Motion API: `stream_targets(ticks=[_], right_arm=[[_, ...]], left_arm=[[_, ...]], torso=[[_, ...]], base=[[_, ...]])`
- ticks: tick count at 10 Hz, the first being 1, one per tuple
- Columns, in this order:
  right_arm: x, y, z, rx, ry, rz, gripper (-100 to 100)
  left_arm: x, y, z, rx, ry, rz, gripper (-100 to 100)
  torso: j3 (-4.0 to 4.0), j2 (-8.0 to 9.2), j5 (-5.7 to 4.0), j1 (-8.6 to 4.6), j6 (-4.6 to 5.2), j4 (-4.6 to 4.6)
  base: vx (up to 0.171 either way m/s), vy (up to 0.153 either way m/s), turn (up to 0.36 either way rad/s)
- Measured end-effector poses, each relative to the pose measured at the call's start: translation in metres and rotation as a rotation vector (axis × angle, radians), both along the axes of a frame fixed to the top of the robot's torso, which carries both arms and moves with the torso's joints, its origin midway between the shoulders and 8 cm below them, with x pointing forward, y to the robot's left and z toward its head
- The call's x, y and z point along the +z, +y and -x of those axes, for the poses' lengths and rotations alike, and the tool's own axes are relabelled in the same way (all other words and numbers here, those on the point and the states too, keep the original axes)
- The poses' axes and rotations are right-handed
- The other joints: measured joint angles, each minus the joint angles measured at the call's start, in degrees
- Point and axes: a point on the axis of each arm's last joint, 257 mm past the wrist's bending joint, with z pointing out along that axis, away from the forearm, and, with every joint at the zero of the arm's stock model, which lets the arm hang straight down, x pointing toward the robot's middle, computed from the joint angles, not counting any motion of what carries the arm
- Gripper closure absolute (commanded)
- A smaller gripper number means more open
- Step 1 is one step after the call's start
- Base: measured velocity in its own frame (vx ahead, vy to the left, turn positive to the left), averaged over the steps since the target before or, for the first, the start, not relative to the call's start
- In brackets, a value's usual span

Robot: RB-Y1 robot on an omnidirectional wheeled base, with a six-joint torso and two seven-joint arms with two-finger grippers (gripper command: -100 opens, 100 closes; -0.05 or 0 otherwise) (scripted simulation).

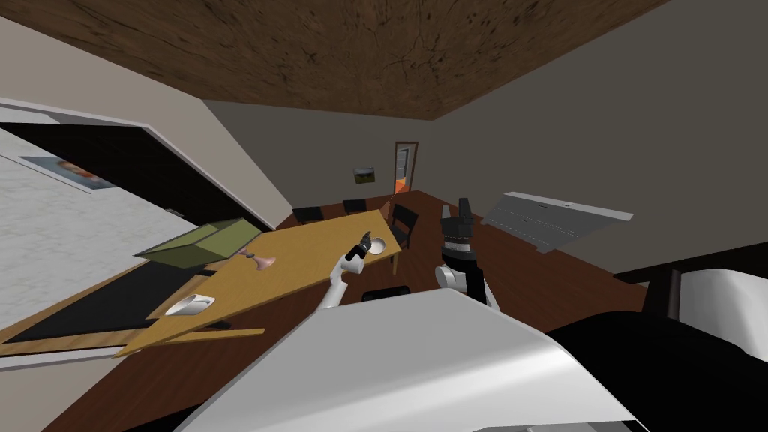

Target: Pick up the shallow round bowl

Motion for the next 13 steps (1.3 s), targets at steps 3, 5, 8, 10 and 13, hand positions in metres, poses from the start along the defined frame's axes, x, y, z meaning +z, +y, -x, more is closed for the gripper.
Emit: stream_targets(ticks=[3,5,8,10,13], right_arm=[[0.000,0.000,0.000,0.000,0.000,0.000,0],[0.000,0.000,0.000,0.000,0.000,0.000,0],[0.000,0.000,0.000,0.000,0.000,0.000,0],[0.000,0.000,0.000,0.000,0.000,0.000,0],[0.000,0.000,0.000,0.000,0.000,0.000,0]], left_arm=[[-0.029,-0.003,-0.001,-0.005,0.097,-0.037,-100],[-0.047,-0.001,-0.002,-0.006,0.155,-0.062,-100],[-0.068,0.002,0.003,-0.007,0.241,-0.098,-100],[-0.083,0.004,0.006,-0.007,0.298,-0.124,-100],[-0.104,0.008,0.015,-0.007,0.384,-0.163,-100]], torso=[[0.00,0.00,0.00,-0.01,0.02,0.00],[-0.01,-0.01,-0.01,-0.02,0.01,0.00],[-0.02,-0.03,-0.01,-0.05,-0.01,-0.01],[-0.03,-0.05,-0.01,-0.05,-0.01,-0.01],[-0.04,-0.08,-0.01,-0.06,-0.01,-0.02]], base=[[-0.023,0.031,-0.066],[-0.022,0.025,-0.070],[-0.017,0.021,-0.076],[-0.010,0.021,-0.072],[-0.003,0.018,-0.054]])
